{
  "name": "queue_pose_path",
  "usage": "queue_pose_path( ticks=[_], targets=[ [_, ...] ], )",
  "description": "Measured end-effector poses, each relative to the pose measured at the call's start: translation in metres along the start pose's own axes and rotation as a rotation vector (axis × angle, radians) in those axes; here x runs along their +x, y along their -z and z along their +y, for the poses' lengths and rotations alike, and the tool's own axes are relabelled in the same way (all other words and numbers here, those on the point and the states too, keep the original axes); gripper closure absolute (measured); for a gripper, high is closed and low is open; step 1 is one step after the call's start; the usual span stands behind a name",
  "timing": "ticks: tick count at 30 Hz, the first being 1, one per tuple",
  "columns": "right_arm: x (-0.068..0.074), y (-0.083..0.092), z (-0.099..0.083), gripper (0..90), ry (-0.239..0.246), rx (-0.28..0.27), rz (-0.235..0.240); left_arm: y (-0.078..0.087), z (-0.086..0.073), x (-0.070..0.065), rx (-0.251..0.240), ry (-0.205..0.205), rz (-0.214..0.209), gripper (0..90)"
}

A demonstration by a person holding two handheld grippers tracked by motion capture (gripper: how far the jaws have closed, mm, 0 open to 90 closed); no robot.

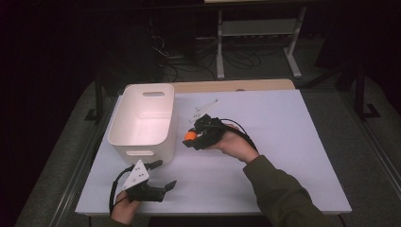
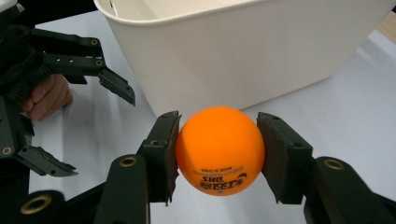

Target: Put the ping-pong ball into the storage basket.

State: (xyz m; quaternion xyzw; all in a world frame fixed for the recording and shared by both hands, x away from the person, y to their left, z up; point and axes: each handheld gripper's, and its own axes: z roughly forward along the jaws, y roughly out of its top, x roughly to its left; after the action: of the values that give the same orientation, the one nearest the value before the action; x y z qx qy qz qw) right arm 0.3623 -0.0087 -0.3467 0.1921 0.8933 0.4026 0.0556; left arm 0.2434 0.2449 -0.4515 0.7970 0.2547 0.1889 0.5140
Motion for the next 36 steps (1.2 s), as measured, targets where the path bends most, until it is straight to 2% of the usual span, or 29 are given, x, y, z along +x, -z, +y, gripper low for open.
queue_pose_path(
  ticks=[36],
  targets=[
    [-0.006,0.024,0.035,49.6,-0.010,-0.059,0.017,0.000,0.000,0.000,0.000,-0.003,0.002,14.1]
  ],
)
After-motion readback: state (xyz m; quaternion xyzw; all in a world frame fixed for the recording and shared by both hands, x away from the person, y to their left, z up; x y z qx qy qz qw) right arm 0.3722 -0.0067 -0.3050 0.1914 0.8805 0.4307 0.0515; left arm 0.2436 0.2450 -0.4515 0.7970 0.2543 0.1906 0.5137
